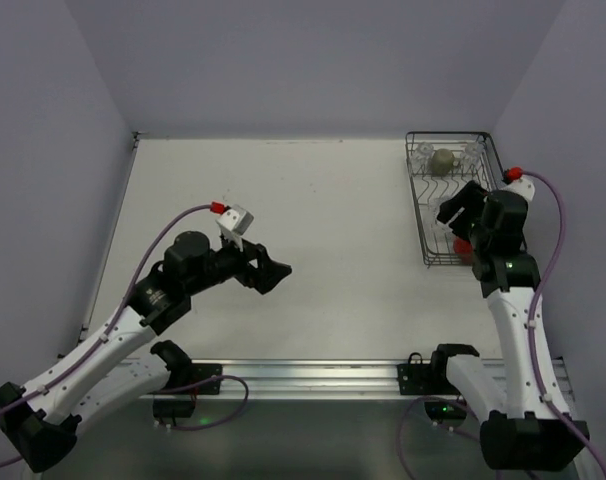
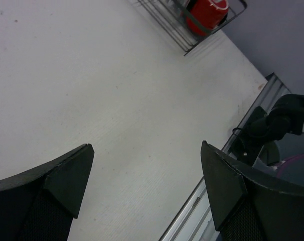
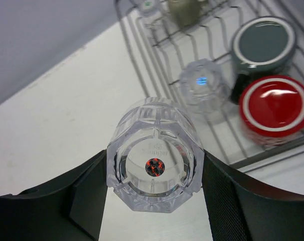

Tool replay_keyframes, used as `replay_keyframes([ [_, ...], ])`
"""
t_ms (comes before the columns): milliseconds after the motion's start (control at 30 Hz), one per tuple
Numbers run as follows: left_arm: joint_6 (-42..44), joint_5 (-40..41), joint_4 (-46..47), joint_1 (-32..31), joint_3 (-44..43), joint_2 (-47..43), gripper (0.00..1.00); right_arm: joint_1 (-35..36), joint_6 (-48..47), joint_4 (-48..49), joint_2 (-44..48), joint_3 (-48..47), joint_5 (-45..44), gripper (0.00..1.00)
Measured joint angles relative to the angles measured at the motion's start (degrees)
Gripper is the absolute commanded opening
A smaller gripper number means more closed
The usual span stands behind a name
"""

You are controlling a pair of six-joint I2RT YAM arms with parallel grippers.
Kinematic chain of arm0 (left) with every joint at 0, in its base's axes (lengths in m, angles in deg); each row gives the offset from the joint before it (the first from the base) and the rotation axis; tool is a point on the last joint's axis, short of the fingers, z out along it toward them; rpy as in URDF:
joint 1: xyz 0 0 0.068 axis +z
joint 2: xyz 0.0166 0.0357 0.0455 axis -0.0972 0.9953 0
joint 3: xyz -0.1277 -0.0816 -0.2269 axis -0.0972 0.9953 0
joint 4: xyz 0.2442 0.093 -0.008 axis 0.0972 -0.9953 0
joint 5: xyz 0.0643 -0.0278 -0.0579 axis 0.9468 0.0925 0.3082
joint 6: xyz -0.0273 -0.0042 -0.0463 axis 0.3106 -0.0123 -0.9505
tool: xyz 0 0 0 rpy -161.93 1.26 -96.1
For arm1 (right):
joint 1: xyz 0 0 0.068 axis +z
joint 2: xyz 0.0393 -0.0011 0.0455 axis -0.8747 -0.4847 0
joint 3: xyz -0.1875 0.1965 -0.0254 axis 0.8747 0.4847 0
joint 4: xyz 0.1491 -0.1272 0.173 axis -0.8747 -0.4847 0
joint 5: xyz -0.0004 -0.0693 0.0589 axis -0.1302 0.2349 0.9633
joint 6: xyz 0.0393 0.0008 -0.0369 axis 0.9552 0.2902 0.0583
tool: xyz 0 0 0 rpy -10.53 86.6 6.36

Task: Unload the cups from the dish rack

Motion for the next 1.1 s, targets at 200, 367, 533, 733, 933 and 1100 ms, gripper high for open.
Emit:
replay_keyframes([
  [200,-12.0,-9.2,17.0,0.0,0.5,4.2,0.8,0.6,7.7,10.8,11.2,8.7,21.5,0.34],
  [367,-25.2,-15.5,36.1,-0.1,4.4,12.1,0.75,3.1,18.6,25.1,16.3,19.5,37.9,0.34],
  [533,-33.9,-17.8,47.3,-1.0,6.8,19.7,0.73,6.6,27.9,37.9,17.2,25.8,46.8,0.34],
  [733,-38.4,-19.1,56.3,-3.2,6.8,24.4,0.63,13.1,33.0,46.8,14.8,28.5,49.8,0.34],
  [933,-39.5,-19.8,60.4,-3.6,6.0,26.5,0.37,16.2,35.5,51.8,11.5,30.8,50.2,0.33],
  [1100,-40.6,-20.1,62.5,-3.1,5.6,29.0,0.0,18.3,36.8,54.9,7.9,31.1,49.3,0.38],
])
